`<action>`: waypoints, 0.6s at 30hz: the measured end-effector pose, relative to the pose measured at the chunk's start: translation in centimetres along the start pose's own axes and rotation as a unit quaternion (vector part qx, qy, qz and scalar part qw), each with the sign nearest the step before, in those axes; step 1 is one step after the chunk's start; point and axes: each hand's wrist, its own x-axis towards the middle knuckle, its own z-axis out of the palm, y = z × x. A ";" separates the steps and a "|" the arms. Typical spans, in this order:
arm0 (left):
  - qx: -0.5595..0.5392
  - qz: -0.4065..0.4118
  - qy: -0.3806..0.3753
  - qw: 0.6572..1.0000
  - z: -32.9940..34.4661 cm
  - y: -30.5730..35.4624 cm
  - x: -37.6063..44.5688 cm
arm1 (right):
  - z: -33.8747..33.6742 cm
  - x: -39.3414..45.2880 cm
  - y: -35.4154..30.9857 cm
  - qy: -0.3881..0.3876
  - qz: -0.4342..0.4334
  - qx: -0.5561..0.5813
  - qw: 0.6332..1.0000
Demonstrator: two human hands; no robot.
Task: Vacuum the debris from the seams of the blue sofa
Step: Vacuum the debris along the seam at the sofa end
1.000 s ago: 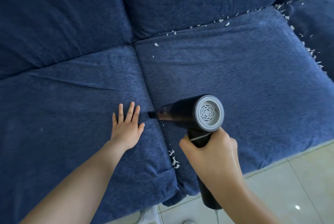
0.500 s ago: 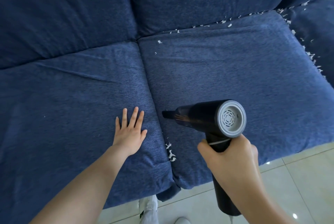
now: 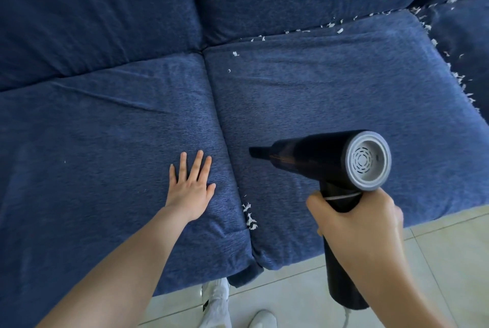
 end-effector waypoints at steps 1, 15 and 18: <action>-0.002 -0.001 0.000 1.000 0.0 0.1 0.0 | -0.1 -0.1 0.1 -0.005 0.004 -0.002 1.000; 0.006 0.001 -0.014 1.000 1.2 0.9 -1.8 | 0.8 -2.8 2.7 -0.049 0.019 -0.051 0.997; 0.007 0.001 -0.015 1.000 1.4 1.0 -2.0 | 1.1 -2.9 2.7 -0.047 0.023 -0.049 0.997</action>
